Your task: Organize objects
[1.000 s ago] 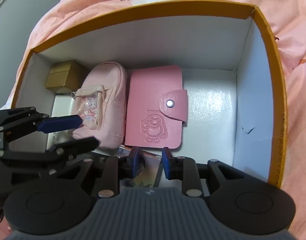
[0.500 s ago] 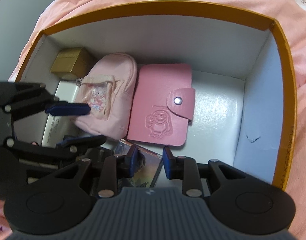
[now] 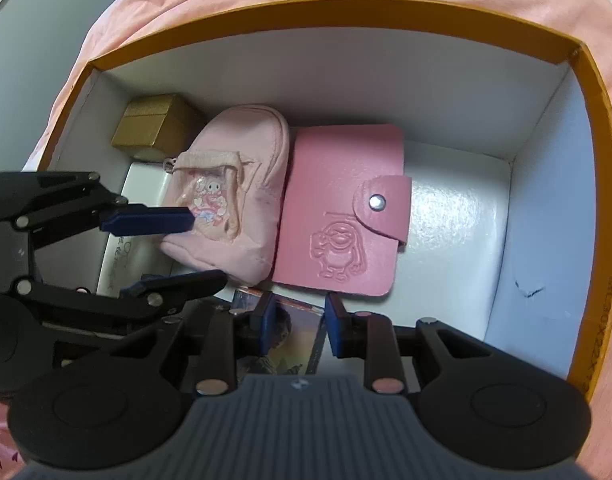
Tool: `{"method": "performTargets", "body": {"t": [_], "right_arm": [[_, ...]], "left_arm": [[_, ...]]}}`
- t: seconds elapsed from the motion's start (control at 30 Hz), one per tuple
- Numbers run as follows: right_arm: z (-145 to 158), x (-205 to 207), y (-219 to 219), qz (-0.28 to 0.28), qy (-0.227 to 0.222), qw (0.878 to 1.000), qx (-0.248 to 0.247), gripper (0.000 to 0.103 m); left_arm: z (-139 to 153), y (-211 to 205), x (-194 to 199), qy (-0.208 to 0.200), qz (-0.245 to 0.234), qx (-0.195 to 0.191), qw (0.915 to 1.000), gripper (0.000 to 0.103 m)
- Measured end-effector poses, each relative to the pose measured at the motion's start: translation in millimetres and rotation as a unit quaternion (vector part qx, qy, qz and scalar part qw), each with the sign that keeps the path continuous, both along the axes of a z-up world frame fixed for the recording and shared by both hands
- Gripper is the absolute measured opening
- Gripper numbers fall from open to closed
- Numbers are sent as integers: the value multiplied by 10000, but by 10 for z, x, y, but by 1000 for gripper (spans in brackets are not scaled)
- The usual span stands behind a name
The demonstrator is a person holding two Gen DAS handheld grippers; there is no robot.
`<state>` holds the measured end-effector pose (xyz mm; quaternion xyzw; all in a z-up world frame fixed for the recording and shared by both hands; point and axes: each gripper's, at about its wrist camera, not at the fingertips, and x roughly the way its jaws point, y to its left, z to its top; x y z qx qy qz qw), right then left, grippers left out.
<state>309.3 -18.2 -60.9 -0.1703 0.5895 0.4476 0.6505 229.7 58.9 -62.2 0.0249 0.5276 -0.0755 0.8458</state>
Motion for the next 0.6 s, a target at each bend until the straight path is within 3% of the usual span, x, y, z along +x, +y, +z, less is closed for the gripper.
{"method": "performTargets", "body": {"t": [0.17, 0.4, 0.6], "right_arm": [[78, 2, -25, -216, -59, 9997, 97, 31], [263, 140, -105, -614, -968, 9932, 214, 27], [89, 136, 19, -725, -855, 9937, 19, 26]], "left_arm": [[57, 48, -70, -88, 165, -71, 9998, 54], [125, 197, -141, -137, 513, -374, 9979, 54], [119, 242, -156, -161, 751, -487, 9959, 54]]}}
